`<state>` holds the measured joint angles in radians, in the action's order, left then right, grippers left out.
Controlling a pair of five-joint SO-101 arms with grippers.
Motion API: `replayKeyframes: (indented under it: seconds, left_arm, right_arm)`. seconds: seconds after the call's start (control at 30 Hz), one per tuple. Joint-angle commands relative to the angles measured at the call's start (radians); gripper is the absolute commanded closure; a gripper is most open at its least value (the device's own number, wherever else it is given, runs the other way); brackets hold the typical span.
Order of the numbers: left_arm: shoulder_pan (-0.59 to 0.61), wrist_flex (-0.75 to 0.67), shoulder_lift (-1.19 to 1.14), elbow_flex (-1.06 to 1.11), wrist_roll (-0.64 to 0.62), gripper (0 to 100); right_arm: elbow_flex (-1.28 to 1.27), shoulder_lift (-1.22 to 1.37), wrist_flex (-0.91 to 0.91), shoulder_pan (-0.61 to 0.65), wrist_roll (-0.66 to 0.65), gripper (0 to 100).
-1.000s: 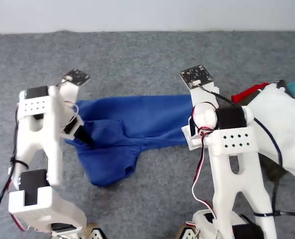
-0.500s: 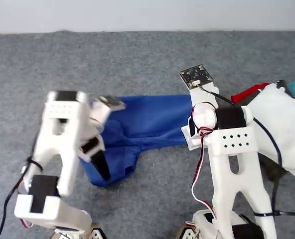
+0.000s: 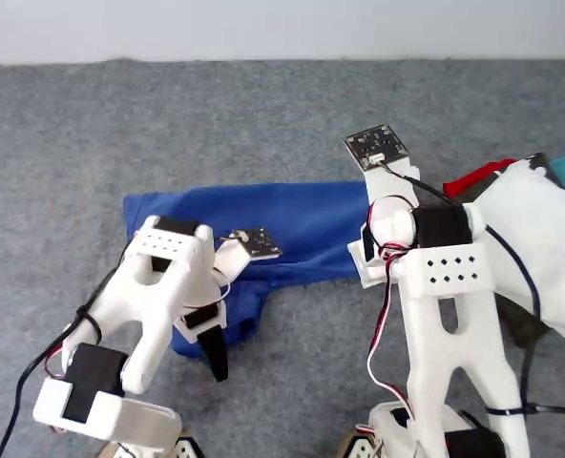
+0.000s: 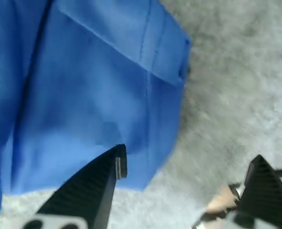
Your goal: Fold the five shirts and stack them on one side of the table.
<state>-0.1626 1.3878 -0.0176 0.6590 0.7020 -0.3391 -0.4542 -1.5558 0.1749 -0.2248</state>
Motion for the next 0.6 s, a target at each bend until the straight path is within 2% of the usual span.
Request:
replayKeyframes:
  seconds: [0.0,0.2,0.47,0.57]
  left_arm:
    - [0.003,-0.098,0.043,0.047,0.012,62]
    - [-0.003,-0.198,0.043,0.137,0.012,62]
    - [-0.003,-0.212,0.043,0.150,0.009,79]
    - [0.000,-0.209,0.043,0.154,0.008,82]
  right_arm:
    - [0.003,-0.033,0.012,0.001,0.011,69.6]
    - [0.003,-0.033,0.010,0.001,0.011,69.6]
    - [0.003,-0.033,0.010,0.005,0.011,69.6]
    - [0.003,-0.033,0.010,0.005,0.011,69.6]
